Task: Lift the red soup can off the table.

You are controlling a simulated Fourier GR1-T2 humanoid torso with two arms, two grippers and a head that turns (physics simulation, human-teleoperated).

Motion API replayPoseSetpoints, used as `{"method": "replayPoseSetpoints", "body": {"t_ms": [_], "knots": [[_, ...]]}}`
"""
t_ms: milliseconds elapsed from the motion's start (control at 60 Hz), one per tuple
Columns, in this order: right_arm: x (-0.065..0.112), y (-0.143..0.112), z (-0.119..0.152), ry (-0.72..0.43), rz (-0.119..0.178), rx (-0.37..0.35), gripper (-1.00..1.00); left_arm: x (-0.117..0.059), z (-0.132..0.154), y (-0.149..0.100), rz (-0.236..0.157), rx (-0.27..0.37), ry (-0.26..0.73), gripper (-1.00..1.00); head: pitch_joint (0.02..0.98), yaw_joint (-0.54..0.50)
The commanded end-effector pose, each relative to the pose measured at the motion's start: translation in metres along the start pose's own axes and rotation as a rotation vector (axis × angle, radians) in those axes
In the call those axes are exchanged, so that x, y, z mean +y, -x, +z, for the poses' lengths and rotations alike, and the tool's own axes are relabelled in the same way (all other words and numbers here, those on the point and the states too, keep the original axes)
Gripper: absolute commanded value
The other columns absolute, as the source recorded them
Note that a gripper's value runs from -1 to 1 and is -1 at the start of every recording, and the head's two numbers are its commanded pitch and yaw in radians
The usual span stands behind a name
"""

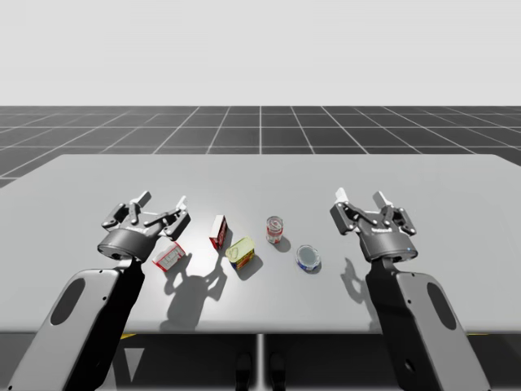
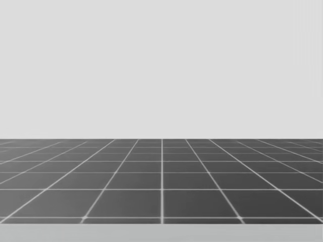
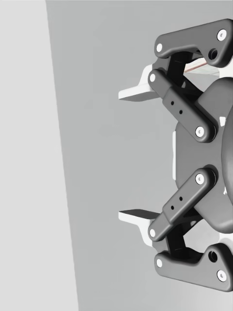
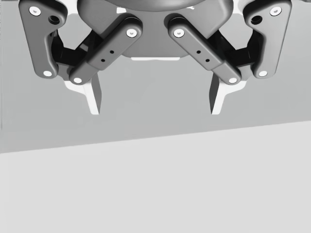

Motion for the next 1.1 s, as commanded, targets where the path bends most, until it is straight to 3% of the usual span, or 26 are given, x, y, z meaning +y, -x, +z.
{"method": "replayPoseSetpoints", "body": {"t_ms": [17,50,100,133,233,267,433,450,483,567,850,1017,1100], "knots": [[0.0009,0.0012,0.0025,0.026,-0.037,0.011,-1.0,0.0004,0.0002,-0.0009,-0.001,-0.009,-0.001,-1.0,0.071,0.0],[-0.0002,0.0012,0.002,0.005,-0.01,0.003,-1.0,0.0005,0.0002,-0.001,-0.001,-0.011,-0.001,-1.0,0.075,0.0],[-0.0009,-0.0006,0.0015,-0.033,-0.049,0.015,-1.0,0.0007,0.0004,-0.0012,-0.001,-0.015,-0.001,-1.0,0.084,0.0],[-0.0021,-0.0017,0.0014,-0.047,-0.02,0.014,-1.0,0.0008,0.0005,-0.0014,-0.001,-0.018,-0.002,-1.0,0.102,0.0],[-0.0029,-0.0006,0.0004,-0.034,-0.035,0.038,-1.0,0.001,0.0009,-0.0017,-0.002,-0.023,-0.002,-1.0,0.151,0.01],[-0.003,0.0005,-0.0002,-0.026,-0.019,0.042,-1.0,0.0011,0.0011,-0.0018,-0.002,-0.025,-0.002,-1.0,0.195,0.0],[-0.0031,0.0023,-0.0011,-0.019,-0.005,0.046,-1.0,0.0016,0.0012,-0.0018,-0.002,-0.03,-0.002,-1.0,0.35,-0.01],[-0.0029,0.0027,-0.002,0.004,0.02,0.048,-1.0,0.0017,0.0011,-0.0017,-0.002,-0.031,-0.002,-1.0,0.385,-0.01],[-0.0034,0.0031,-0.0027,0.009,0.023,0.046,-1.0,0.0017,0.001,-0.0017,-0.002,-0.031,-0.001,-1.0,0.407,-0.01],[-0.0042,0.0031,-0.0041,0.042,0.01,0.053,-1.0,0.0018,0.0007,-0.0016,-0.002,-0.03,0.001,-1.0,0.478,-0.02],[-0.0052,0.0024,-0.0043,0.038,0.023,0.048,-1.0,0.0019,0.0005,-0.0029,0.0,-0.031,0.004,-1.0,0.71,-0.06],[-0.0048,0.0023,-0.0052,0.043,0.028,0.044,-1.0,0.0014,0.0006,-0.0036,-0.001,-0.032,0.005,-1.0,0.783,-0.08],[-0.0015,0.0033,-0.0048,0.02,0.002,0.048,-1.0,0.0013,0.0003,-0.0039,-0.001,-0.033,0.006,-1.0,0.788,-0.08]]}}
